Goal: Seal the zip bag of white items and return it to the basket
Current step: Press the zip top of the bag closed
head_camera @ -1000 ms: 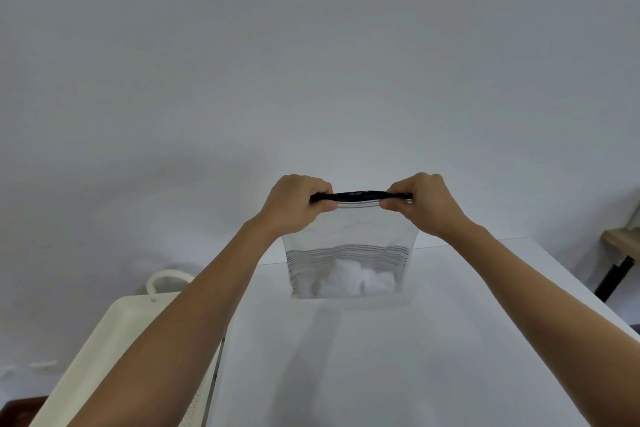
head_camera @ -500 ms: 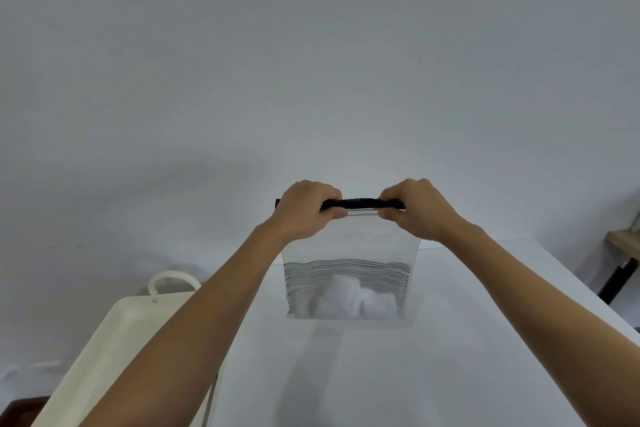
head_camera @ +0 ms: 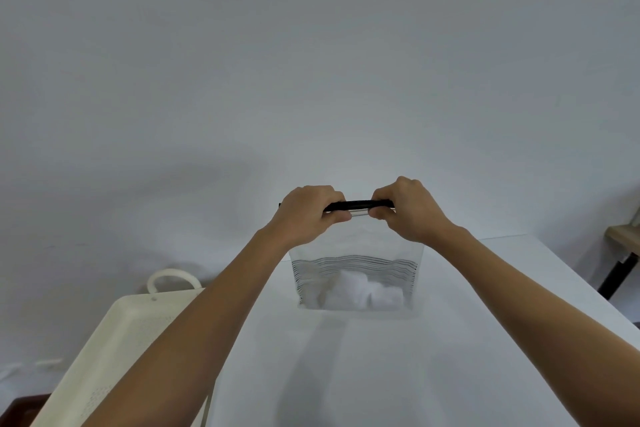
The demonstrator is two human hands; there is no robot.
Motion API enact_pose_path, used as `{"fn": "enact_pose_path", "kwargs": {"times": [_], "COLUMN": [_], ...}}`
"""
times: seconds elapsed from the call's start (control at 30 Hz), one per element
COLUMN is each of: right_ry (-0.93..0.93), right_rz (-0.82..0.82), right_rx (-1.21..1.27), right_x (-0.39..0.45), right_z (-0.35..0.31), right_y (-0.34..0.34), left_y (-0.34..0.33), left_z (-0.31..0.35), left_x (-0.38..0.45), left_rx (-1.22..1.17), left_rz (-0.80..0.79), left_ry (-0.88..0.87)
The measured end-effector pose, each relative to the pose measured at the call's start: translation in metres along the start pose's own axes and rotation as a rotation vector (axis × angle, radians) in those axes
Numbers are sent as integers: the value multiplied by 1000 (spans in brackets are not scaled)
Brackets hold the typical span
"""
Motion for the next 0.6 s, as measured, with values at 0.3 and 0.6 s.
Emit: {"fn": "enact_pose_path", "kwargs": {"times": [0.3,0.6], "right_ry": [46,50], "right_rz": [-79,21], "right_rx": [48,-44], "right_x": [-7,-8], "right_z": [12,20], "right_y": [5,5], "left_y": [-3,-4], "left_z": [-13,-26], "left_x": [-2,-9], "left_rx": [-49,-113], "left_rz": [-12,-28], "left_ry": [58,94]}}
Point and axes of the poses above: each hand's wrist, its own x-axis towards the middle knuckle, its own y-axis out of the back of the hand, z = x × y, the point moved 4 cm from there along x, towards the middle knuckle, and after that the axes turned 14 degrees about y, right-handed, at the moved point
